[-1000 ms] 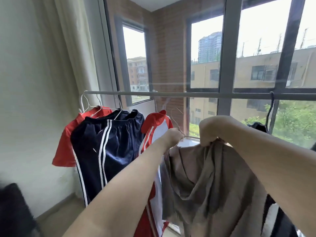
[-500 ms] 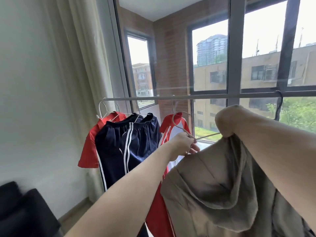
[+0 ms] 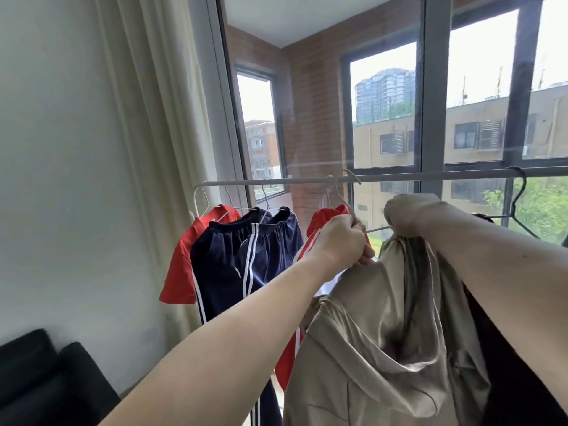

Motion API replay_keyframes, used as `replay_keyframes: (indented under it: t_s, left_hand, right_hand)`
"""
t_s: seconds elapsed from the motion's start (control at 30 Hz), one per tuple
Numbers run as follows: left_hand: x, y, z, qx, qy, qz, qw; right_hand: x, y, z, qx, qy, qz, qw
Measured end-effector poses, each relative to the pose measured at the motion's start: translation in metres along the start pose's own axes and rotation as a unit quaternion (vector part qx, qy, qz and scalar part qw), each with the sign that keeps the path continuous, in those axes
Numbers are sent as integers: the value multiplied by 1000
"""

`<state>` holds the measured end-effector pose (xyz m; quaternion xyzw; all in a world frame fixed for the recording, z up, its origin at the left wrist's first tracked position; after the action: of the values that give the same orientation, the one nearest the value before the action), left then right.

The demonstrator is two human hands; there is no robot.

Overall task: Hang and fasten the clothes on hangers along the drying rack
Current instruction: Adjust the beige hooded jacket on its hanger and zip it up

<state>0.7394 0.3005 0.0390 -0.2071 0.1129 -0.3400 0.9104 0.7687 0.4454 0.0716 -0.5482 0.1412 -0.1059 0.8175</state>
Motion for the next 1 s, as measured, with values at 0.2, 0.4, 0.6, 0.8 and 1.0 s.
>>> replay_keyframes:
  t_s: [0.2, 0.4, 0.6, 0.8, 1.0]
  left_hand:
    - [-18, -4, 13, -46, 5, 49, 998]
    - [-55, 9, 14, -107, 4, 90, 990]
    - [-102, 33, 18, -149, -1, 111, 983]
    - [-147, 52, 27, -158, 0, 118, 980]
    - [-170, 65, 33, -159, 0, 110, 981]
  right_hand:
    - [-16, 14, 5, -104, -4, 62, 993]
    - [-37, 40, 16, -213, -6, 88, 973]
    - [-63, 66, 45, -312, -6, 97, 945]
    - [-81, 95, 72, -364, -19, 93, 926]
    - [-87, 112, 91, -386, -15, 82, 919]
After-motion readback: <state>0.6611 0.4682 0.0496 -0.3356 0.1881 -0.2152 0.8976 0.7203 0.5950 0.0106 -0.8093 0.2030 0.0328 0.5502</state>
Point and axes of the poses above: each hand's wrist, its own x-axis away from the middle knuckle, its own y-axis out of the palm, z = x × y, the point moved 8 cm from there along -x, towards the middle knuckle, and after that the axes turned 12 degrees about -y, right-handed, at the moved point
